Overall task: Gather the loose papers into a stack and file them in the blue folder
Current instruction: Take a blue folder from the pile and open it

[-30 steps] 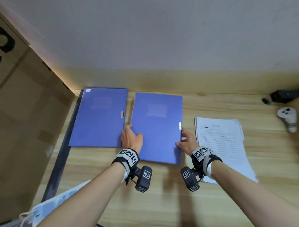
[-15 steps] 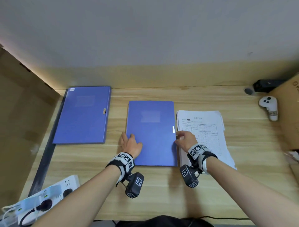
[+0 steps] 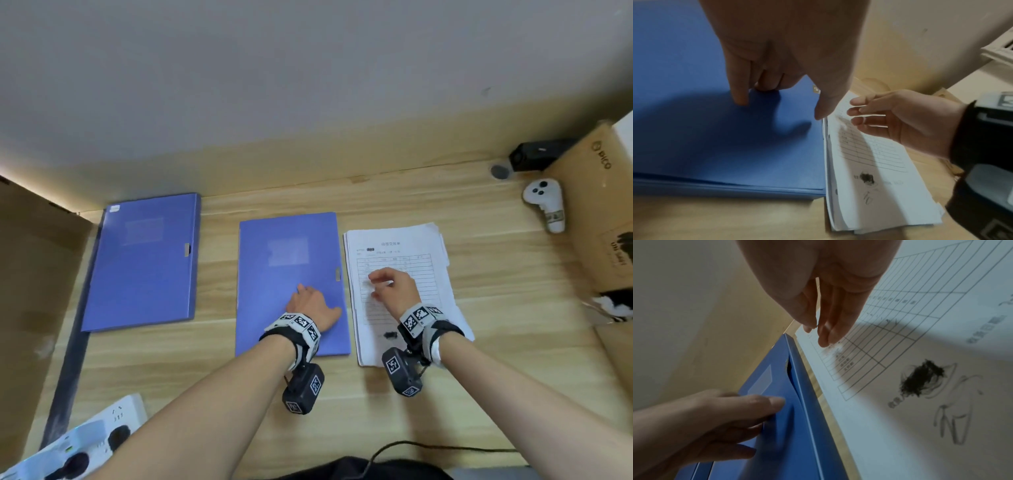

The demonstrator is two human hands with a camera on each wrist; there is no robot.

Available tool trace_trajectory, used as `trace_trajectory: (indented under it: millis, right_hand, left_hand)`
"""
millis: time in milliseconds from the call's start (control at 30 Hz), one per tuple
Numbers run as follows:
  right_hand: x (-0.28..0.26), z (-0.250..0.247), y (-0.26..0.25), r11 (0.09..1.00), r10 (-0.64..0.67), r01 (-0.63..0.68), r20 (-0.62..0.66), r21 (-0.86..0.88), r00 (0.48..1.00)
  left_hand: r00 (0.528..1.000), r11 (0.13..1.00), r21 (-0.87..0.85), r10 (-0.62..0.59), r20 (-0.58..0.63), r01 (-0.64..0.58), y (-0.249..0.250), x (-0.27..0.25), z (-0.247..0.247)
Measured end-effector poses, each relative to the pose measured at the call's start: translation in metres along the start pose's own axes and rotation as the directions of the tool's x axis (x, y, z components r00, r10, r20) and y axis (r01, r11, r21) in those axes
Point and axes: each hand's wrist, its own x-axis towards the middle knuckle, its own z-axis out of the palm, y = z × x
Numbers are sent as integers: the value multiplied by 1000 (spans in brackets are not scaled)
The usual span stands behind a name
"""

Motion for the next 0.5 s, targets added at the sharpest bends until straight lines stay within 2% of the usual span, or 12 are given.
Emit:
trace_trajectory:
  millis: [300,500]
  right_hand:
    - [14,1,19,999,1,1,62,-36,998]
    - [20,3,13,991,-61,75,125,-113,990]
  left_hand:
    - [990,997,61,-32,-139,40,20,20,1]
    - [988,989,-120,-97,-117,83,12,21,-5]
